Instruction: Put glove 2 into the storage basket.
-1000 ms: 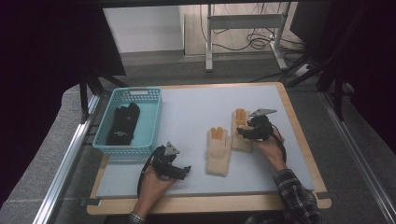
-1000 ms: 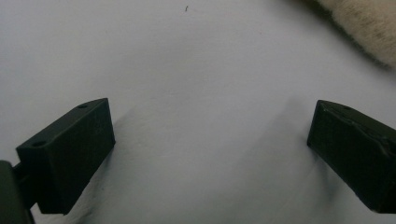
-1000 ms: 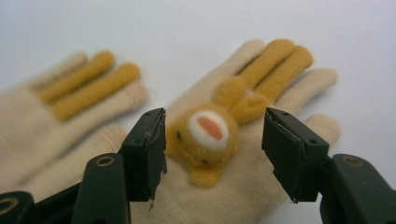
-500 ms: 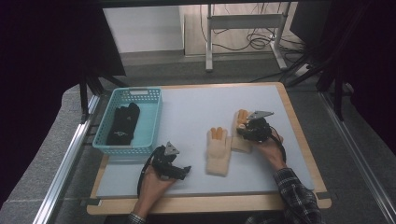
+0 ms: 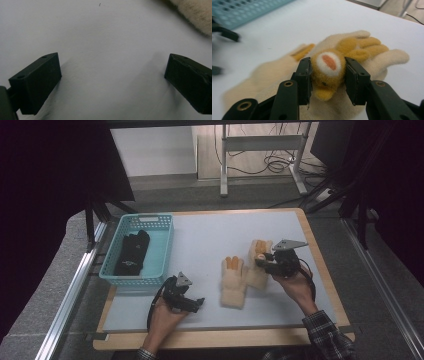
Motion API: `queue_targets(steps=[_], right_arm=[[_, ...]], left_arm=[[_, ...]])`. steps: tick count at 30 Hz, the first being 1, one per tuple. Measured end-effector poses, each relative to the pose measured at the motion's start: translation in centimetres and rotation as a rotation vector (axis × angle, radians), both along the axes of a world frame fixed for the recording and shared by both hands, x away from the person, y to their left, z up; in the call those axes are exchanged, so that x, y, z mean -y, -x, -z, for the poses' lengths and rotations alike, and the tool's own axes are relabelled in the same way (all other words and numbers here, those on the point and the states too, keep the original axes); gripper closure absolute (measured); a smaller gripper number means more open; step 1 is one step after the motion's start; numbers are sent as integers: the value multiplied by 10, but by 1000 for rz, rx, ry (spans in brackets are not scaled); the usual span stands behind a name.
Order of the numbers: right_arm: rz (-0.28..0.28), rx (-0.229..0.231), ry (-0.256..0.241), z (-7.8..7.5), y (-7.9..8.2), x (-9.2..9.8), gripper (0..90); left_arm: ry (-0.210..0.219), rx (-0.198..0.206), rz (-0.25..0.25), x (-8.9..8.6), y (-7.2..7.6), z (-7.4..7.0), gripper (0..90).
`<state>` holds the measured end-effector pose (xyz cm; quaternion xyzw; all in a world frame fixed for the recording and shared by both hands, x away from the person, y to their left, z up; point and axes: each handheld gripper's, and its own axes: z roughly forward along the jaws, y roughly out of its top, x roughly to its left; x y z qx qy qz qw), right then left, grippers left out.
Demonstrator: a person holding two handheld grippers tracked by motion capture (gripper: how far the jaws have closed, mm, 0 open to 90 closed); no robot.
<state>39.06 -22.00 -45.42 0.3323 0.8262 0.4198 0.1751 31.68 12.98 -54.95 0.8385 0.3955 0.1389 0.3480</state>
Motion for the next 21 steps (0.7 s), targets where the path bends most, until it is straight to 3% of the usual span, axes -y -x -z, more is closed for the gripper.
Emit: queue_targets(steps=[4, 10, 16, 21], right_arm=[[-48, -13, -22, -9, 19, -14, 585], [-111, -27, -27, -6, 34, -40, 582], [-134, -51, 10, 17, 32, -67, 579], [-124, -65, 25, 34, 27, -77, 572]], left_arm=[[-1, 0, 1, 0, 0, 0, 9], [1, -1, 1, 0, 0, 0, 9], [0, 0, 1, 0, 0, 0, 9], [1, 1, 1, 0, 0, 0, 9]])
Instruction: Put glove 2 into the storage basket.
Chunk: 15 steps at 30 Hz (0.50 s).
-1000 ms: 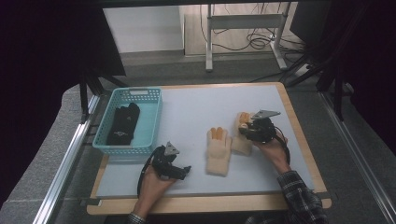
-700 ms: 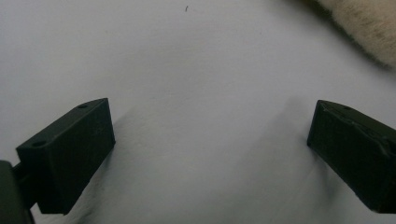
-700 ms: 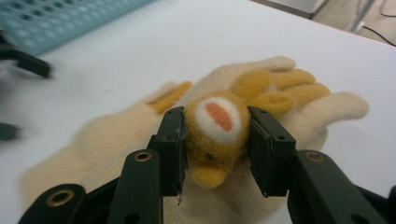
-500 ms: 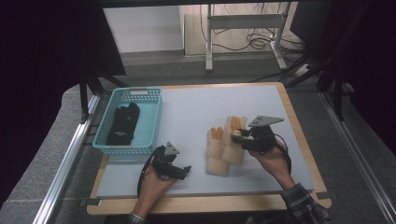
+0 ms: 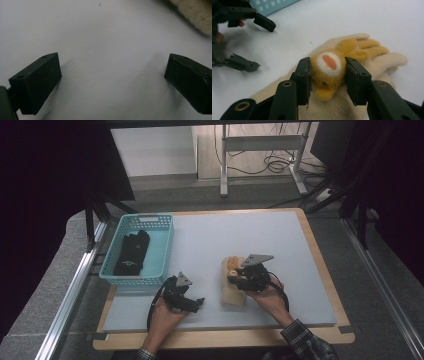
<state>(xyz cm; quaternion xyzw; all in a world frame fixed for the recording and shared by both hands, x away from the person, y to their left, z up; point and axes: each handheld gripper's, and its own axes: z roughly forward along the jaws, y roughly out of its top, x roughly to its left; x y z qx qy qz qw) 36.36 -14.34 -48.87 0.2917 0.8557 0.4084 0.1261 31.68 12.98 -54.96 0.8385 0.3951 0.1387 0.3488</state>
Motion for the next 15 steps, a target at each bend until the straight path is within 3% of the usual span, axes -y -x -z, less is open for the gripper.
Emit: queue_targets(steps=[7, 11, 15], right_arm=[[2, -16, 7, 15, -1, -4, 486], [5, 15, -23, 4, -1, 3, 399], [44, 55, -34, -11, -7, 21, 385]], left_arm=[[-2, -2, 2, 0, 0, 0, 9], [-2, 0, 1, 0, 0, 0, 9], [-2, 0, 0, 0, 0, 0, 9]])
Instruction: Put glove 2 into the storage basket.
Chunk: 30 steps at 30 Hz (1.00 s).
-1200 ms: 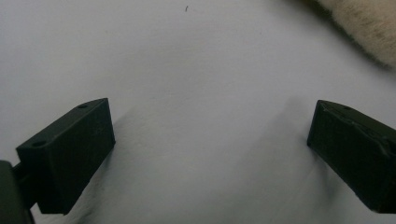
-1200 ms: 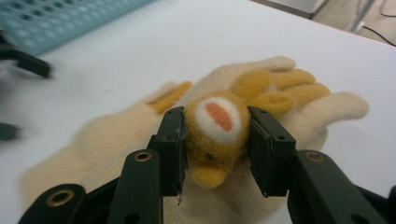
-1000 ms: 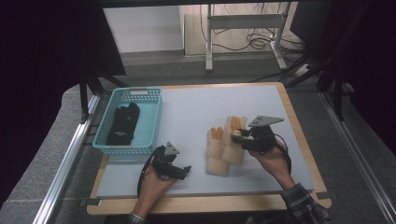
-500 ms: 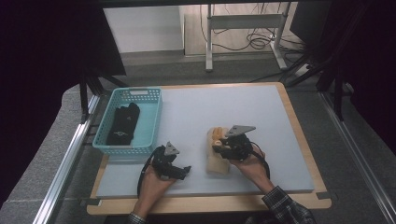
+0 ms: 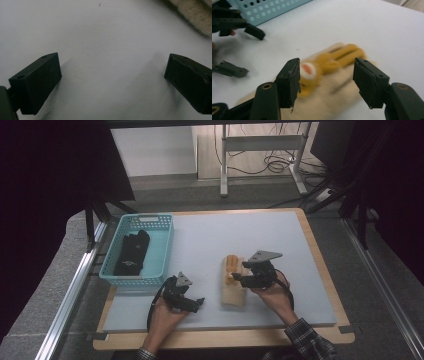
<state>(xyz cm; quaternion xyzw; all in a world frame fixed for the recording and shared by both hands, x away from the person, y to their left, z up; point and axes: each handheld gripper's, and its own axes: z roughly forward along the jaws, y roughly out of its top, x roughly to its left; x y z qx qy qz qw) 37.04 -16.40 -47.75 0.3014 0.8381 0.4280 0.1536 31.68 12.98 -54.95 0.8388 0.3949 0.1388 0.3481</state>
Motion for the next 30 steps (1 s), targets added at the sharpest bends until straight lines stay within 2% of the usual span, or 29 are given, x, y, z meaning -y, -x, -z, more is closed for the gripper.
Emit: queue_targets(steps=[1, 4, 8, 11, 17, 22, 30], right_arm=[[8, 0, 1, -1, -1, 4, 392], [35, -20, -3, 0, -5, 19, 496], [55, -53, 24, 9, -5, 35, 662], [50, -72, 33, 16, -2, 41, 736], [14, -98, 49, 30, 10, 45, 827], [-16, -118, 63, 40, 17, 41, 882], [-37, -138, 75, 51, 19, 32, 886]], left_arm=[[0, 0, 0, 0, 0, 0, 9], [-2, -1, 2, 0, 0, 0, 9], [-2, -1, 3, 0, 0, 0, 9], [-1, -1, 1, 0, 0, 0, 9], [-1, -2, 2, 0, 0, 0, 9], [-1, -1, 1, 0, 0, 0, 9], [0, -2, 1, 0, 0, 0, 9]])
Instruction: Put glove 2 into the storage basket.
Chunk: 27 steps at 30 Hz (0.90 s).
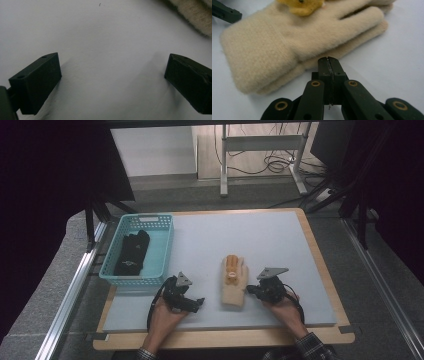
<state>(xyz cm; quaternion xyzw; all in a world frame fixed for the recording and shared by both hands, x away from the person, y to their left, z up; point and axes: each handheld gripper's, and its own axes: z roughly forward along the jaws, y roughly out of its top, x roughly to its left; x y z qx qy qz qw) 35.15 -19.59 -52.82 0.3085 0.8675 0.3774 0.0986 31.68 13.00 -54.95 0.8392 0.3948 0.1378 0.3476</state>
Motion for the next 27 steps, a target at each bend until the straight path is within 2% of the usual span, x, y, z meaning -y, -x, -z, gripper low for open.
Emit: queue_targets(steps=[12, 22, 27], right_arm=[[-31, 2, -5, 2, 0, -24, 885], [-58, 5, -4, 3, -2, -47, 883], [-61, 7, -8, 4, -4, -57, 882]], left_arm=[[1, 1, -17, -1, 4, -1, 27], [-11, -13, -18, -10, 11, -2, 27], [-4, -5, -28, -15, 15, 0, 10]])
